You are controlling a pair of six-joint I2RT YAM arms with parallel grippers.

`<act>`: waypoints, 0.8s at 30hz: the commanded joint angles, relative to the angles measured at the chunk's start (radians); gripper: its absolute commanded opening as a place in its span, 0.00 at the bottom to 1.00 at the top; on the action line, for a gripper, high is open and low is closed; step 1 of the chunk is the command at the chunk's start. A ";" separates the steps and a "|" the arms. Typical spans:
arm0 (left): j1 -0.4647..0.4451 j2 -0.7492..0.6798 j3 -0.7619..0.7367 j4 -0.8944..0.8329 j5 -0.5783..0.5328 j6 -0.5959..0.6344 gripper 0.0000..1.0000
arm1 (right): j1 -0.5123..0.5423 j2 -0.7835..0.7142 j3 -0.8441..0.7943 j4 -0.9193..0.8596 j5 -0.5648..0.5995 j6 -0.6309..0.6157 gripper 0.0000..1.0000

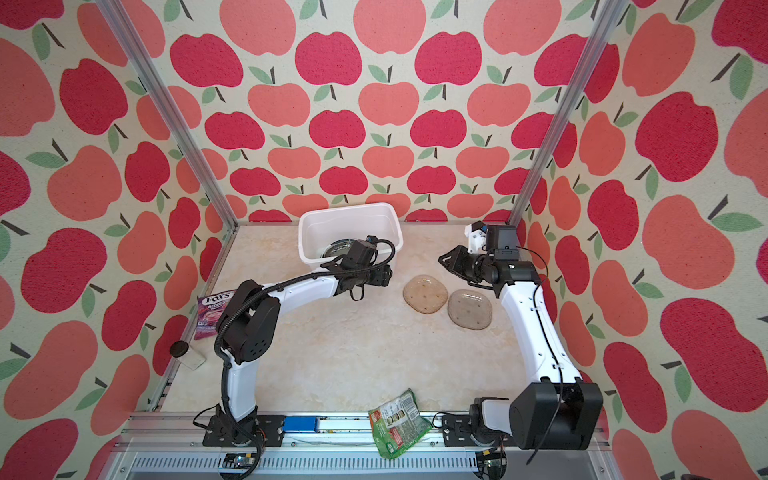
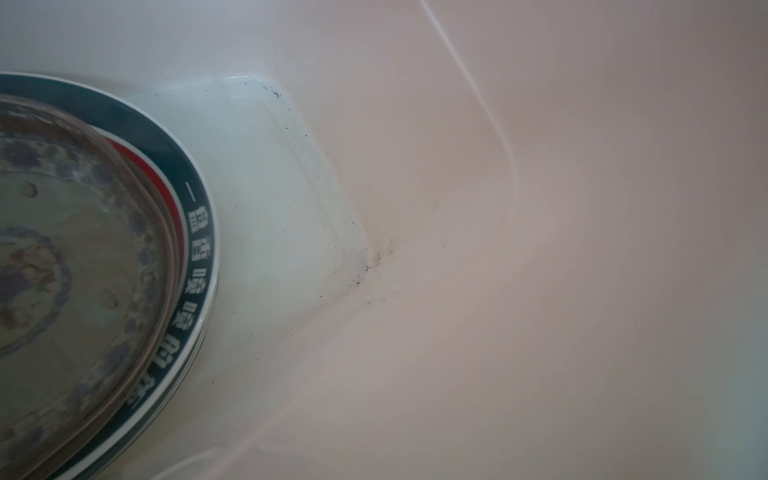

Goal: Place the plates into the plastic bin on the countertop

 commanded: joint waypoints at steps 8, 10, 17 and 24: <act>-0.106 0.176 0.038 -0.191 0.054 -0.022 0.70 | -0.005 -0.029 -0.032 -0.006 -0.010 0.007 0.25; -0.104 0.178 0.037 -0.188 0.058 -0.025 0.69 | -0.005 -0.034 -0.034 -0.006 -0.008 0.006 0.24; -0.101 0.156 0.036 -0.201 0.030 -0.002 0.71 | -0.005 -0.035 -0.054 0.008 -0.016 0.010 0.24; -0.066 0.109 0.038 -0.220 0.011 0.030 0.77 | -0.005 -0.031 -0.041 0.017 -0.015 0.018 0.24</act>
